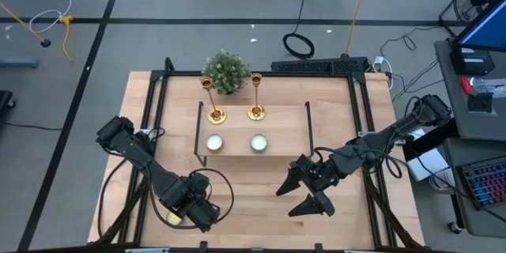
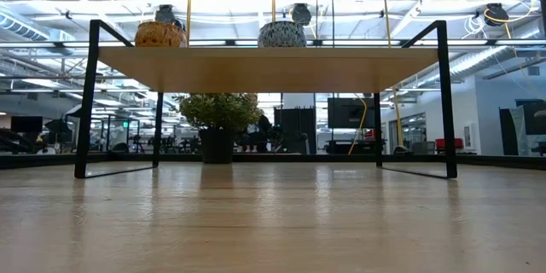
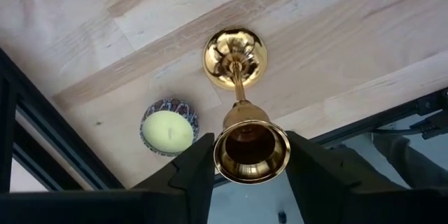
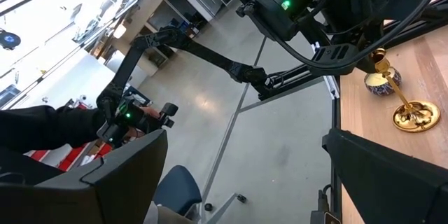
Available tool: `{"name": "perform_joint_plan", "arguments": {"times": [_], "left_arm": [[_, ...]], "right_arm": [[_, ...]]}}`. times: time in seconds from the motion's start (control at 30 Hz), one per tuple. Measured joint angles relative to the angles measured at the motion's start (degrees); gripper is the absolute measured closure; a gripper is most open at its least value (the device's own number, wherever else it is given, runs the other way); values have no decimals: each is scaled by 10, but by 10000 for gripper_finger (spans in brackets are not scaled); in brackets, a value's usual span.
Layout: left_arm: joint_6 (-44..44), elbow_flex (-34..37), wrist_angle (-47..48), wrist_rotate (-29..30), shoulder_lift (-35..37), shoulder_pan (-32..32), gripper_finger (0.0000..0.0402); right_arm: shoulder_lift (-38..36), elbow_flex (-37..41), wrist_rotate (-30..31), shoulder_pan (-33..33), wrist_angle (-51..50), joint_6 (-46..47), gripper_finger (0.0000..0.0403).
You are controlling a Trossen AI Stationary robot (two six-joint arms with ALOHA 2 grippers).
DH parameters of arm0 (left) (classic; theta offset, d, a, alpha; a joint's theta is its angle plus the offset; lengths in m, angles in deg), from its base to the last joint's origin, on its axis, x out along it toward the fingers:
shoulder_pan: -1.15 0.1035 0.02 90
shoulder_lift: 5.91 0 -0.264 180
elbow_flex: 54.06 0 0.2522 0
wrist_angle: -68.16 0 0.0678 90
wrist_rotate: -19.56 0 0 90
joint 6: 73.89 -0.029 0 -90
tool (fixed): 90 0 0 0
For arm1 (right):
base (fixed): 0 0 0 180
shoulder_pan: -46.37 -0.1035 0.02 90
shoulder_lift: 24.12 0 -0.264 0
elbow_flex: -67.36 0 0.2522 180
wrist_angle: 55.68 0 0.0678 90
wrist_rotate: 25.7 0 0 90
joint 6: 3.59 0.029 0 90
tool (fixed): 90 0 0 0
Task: Stock candles and holders on shelf
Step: Align the gold candle holder with the other gold candle holders on the shelf
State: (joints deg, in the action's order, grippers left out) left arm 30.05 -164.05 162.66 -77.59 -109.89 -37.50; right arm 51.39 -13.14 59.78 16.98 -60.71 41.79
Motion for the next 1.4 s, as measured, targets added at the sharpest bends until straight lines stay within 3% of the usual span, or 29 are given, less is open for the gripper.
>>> {"name": "perform_joint_plan", "arguments": {"times": [0.83,1.1,1.4], "left_arm": [[6,0,-32,0,24,8,246],[-6,-20,-91,36,33,20,247],[-62,-41,-237,76,33,50,248]], "right_arm": [[0,0,0,0,-6,-18,14],[0,0,3,0,-43,-41,14],[0,0,17,0,-56,-47,14]]}}
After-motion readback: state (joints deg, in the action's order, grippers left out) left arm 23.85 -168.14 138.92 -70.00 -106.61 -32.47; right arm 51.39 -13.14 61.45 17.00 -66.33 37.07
